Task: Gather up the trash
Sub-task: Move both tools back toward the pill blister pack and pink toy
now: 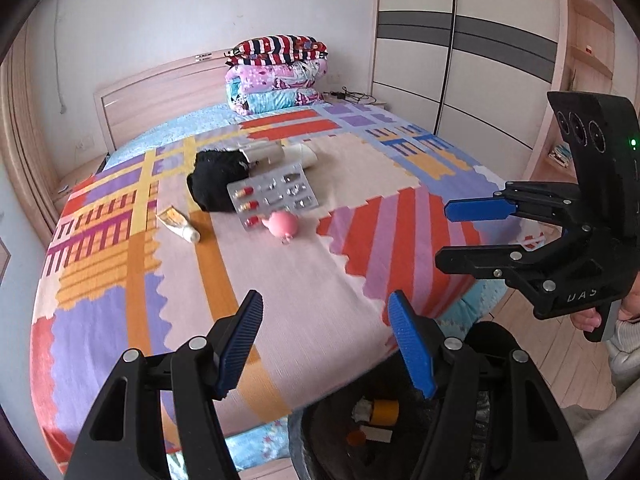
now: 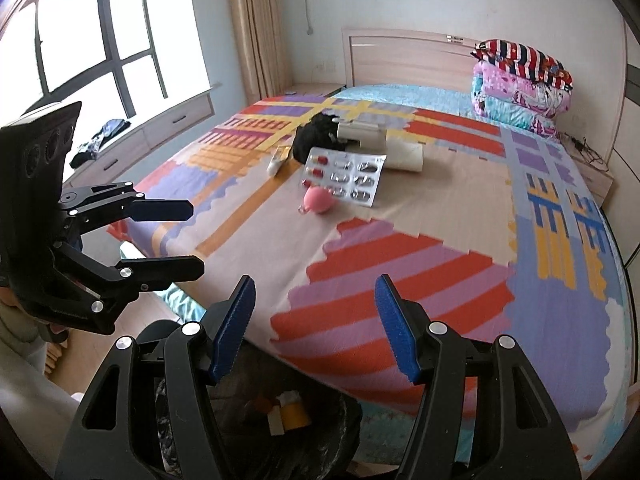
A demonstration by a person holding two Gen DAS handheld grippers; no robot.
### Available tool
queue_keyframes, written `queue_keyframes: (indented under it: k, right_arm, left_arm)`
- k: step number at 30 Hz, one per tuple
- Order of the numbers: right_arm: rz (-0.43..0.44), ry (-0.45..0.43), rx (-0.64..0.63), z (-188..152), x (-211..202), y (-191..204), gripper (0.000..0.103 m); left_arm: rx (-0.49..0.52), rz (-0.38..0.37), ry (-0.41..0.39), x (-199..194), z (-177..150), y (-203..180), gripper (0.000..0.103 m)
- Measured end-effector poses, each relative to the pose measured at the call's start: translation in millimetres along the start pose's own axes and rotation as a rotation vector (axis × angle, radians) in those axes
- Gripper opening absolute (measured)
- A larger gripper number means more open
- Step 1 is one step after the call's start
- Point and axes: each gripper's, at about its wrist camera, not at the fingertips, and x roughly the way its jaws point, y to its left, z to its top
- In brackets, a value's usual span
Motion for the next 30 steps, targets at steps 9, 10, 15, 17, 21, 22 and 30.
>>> queue_keyframes:
  k: [9,10,15,17,21,22,30]
  right_arm:
    - [0.005,-0.011,0.007,22.6,16.1,-10.0,0.062]
    - [0.006,-0.009,0.011,25.9,19.7,-12.2,0.062]
    - [0.014,-0.004,0.026,37.8,33.6,-20.2,0.062]
    - [0.015,0.002,0.030,41.9,39.6,-22.5,0.062]
    - [0.013,0.006,0.032,51.6,51.4,-26.6,0.062]
    - [0.013,0.007,0.033,53.9,54.9,-28.2,0.062]
    - [0.016,0.030,0.060,68.6,84.9,-40.9,0.062]
  left_arm:
    - [-0.003,0.007,0.002,17.0,17.6,11.8,0.063]
    - [-0.005,0.007,0.002,19.4,19.3,13.6,0.063]
    - [-0.014,0.011,0.008,33.2,28.3,22.4,0.063]
    - [-0.017,0.010,0.012,38.5,31.1,25.1,0.063]
    - [-0.023,0.009,0.023,53.4,37.4,31.6,0.063]
    - [-0.025,0.009,0.026,56.0,38.2,32.7,0.063]
    - [-0.047,0.005,0.057,82.5,43.0,45.1,0.063]
